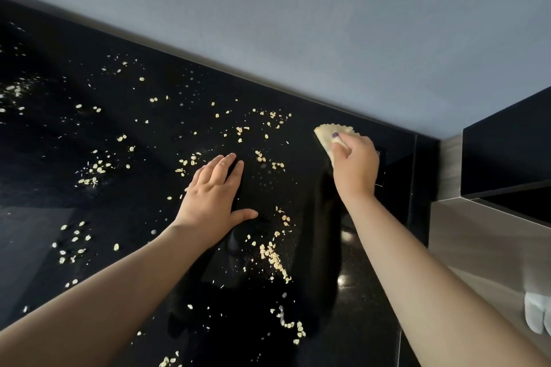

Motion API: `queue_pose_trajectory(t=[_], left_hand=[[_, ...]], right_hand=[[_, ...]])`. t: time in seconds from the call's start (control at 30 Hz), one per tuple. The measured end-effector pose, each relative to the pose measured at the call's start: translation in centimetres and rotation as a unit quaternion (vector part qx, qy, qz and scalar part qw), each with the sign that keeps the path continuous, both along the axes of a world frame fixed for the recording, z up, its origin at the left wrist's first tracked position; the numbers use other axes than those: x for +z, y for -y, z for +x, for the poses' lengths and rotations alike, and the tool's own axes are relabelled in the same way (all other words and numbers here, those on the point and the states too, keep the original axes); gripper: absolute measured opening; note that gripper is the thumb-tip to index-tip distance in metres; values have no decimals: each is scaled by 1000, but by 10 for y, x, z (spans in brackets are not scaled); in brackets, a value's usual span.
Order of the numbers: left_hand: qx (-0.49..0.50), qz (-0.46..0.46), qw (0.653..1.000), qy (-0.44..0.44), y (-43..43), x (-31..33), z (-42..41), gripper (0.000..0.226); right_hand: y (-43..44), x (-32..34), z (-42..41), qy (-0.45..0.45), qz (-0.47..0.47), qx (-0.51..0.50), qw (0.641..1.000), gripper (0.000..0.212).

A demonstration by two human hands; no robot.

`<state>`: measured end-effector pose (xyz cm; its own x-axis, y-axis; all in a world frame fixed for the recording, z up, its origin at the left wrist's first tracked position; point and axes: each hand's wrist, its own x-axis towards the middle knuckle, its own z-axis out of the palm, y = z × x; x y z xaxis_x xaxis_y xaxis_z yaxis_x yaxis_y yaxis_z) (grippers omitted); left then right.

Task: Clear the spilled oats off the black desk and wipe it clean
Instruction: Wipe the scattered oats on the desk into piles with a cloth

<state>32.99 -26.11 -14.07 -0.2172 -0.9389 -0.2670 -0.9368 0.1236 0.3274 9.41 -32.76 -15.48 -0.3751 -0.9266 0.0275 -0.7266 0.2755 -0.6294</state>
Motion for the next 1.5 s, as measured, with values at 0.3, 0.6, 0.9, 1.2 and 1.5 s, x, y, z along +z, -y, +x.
queue_pose_trajectory(t=[0.3,0.6,0.9,1.2,1.5], left_hand=[[3,2,1000,3,-1,2,-1,96],[-6,-6,1000,8,-1,0,1,96],[-27,6,1000,-11,-16,9,18,87],[-12,-32,999,43,-75,11,45,81],[4,-49,991,121,-82,0,58,100]], right_hand=[[-53,-7,69,76,1,132,988,22],[15,-4,39,57,-4,-33,998,24],[-48,-2,96,77,10,175,981,26],[-64,1,36,67,-12,-48,997,26],[-91,-2,116,112,22,88,990,25]])
